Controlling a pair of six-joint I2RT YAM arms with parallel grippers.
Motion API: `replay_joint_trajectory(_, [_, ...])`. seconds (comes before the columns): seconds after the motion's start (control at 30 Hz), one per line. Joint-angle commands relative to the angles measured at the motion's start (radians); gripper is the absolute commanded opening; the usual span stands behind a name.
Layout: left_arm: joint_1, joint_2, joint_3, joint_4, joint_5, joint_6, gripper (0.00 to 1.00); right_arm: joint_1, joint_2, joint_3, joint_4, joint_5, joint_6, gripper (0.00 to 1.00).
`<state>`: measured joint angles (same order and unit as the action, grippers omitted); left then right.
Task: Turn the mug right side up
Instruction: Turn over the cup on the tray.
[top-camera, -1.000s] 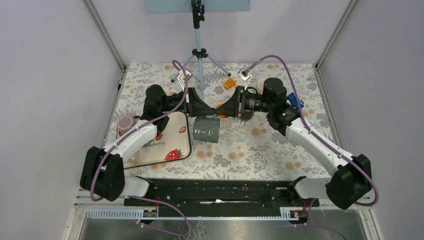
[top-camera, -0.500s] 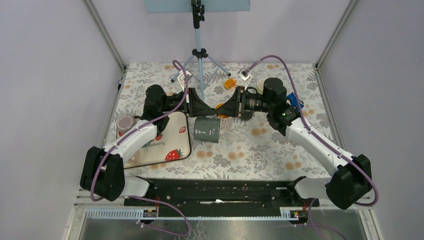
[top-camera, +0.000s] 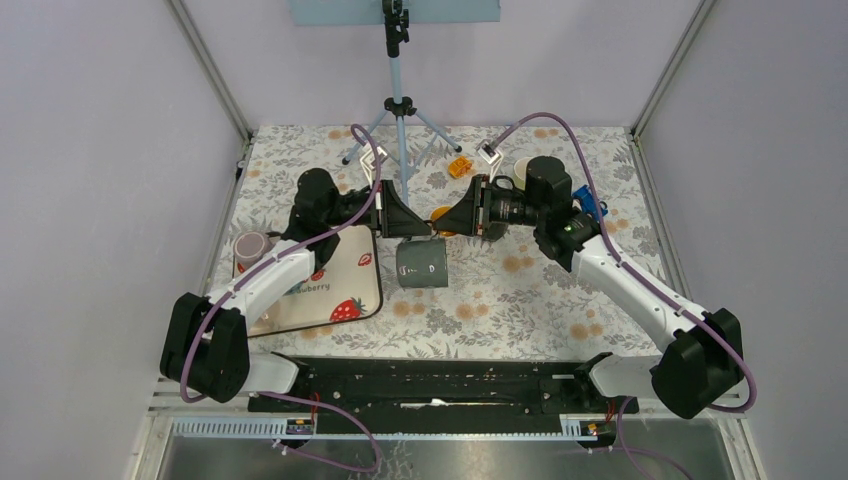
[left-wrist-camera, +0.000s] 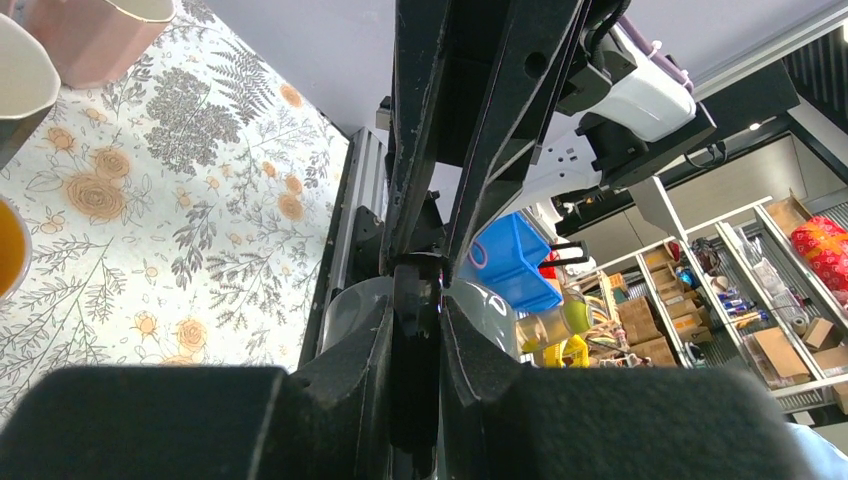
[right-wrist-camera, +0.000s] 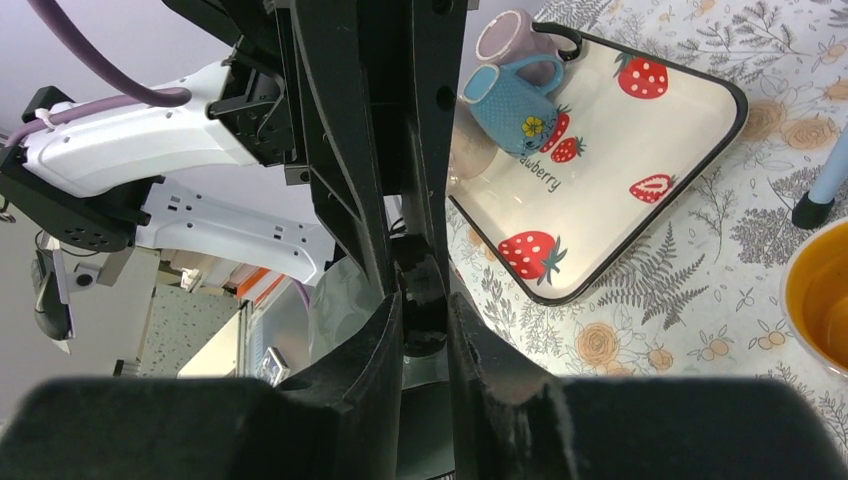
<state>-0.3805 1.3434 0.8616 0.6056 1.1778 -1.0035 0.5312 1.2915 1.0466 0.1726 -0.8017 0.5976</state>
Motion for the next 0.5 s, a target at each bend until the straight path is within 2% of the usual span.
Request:
replay_joint_trajectory(0.0, [0.002, -0.033, 0.000, -0.039, 0.055, 0.066, 0.22, -0.031, -0.014, 0.016, 0.033, 0.057, -0.017, 0.00])
replay_joint_trajectory(0.33, [0.002, -0.044, -0.013, -0.068, 0.054, 0.087, 0.23, -0.048, -0.028, 0.009, 0.026, 0.066, -0.020, 0.00])
replay_joint_trajectory(0.47, [0.002, -0.044, -0.015, -0.075, 0.054, 0.094, 0.19, -0.055, -0.033, 0.003, 0.027, 0.067, -0.017, 0.00])
